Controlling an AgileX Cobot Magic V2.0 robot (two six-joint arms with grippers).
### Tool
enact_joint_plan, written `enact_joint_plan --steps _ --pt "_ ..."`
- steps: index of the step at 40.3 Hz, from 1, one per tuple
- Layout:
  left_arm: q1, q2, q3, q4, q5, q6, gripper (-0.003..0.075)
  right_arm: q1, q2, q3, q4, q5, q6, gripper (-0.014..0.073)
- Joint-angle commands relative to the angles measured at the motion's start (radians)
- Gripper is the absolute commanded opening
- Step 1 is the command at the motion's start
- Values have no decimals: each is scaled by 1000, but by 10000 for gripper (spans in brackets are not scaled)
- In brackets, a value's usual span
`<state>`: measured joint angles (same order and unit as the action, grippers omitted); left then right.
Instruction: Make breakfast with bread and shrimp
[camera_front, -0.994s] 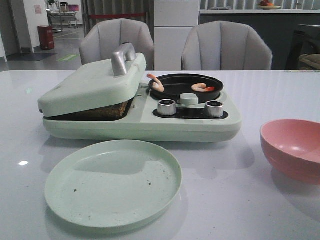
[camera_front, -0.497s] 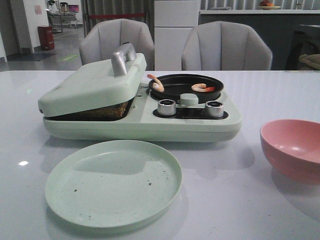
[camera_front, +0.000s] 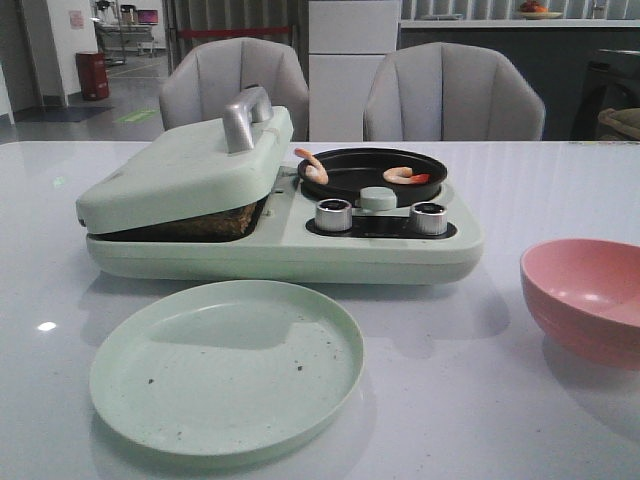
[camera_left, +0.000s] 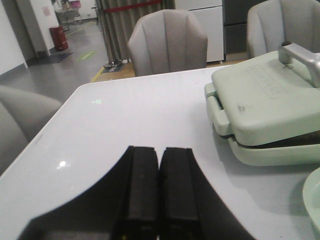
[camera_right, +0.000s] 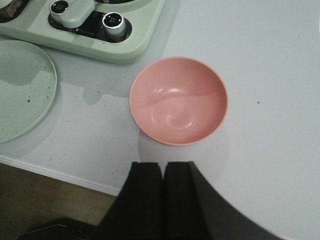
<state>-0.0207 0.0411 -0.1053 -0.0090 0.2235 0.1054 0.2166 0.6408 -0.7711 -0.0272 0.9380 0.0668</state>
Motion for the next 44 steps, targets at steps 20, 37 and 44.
enact_joint_plan --steps 20,37,44 --pt "0 -68 113 95 -211 -222 99 2 -3 -25 -6 -66 -7 46" --pt "-24 -68 113 93 -289 -220 99 2 -3 -25 -6 -66 -7 46" --pt "-53 -68 113 93 -289 -220 99 2 -3 -25 -6 -66 -7 46"
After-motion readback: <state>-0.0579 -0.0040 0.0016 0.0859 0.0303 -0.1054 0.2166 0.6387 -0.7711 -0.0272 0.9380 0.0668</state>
